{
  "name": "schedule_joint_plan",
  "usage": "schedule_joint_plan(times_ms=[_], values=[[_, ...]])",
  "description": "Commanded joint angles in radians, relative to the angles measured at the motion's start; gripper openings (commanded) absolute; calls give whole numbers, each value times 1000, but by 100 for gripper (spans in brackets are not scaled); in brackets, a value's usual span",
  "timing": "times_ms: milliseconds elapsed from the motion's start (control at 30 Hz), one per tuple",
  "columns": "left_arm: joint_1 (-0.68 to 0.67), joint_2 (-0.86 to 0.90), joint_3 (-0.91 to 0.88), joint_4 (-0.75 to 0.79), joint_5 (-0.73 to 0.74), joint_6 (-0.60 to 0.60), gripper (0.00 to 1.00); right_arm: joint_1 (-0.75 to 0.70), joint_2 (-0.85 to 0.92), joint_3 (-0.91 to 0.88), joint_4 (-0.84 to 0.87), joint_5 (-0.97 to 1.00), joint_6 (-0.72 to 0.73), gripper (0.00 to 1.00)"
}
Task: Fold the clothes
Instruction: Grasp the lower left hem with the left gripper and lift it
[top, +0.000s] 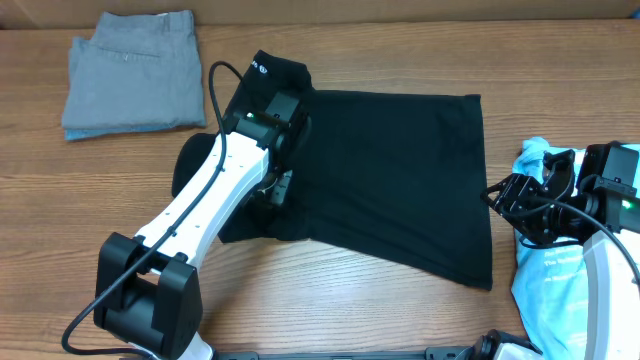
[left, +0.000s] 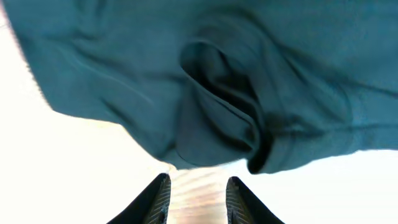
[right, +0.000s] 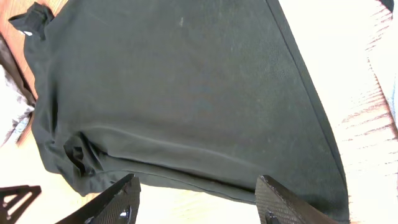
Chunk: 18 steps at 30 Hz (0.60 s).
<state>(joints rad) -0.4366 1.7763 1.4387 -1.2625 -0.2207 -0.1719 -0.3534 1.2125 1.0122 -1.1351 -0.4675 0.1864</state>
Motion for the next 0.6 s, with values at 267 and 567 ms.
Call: schedule_joint_plan(times_ms=[267, 567], values=[[-37, 3, -172, 215, 132, 91, 41, -1, -10, 28, 3, -5, -9, 63], [-29, 64, -226, 299, 335, 99, 31, -2, -10, 28, 2, -5, -9, 63]])
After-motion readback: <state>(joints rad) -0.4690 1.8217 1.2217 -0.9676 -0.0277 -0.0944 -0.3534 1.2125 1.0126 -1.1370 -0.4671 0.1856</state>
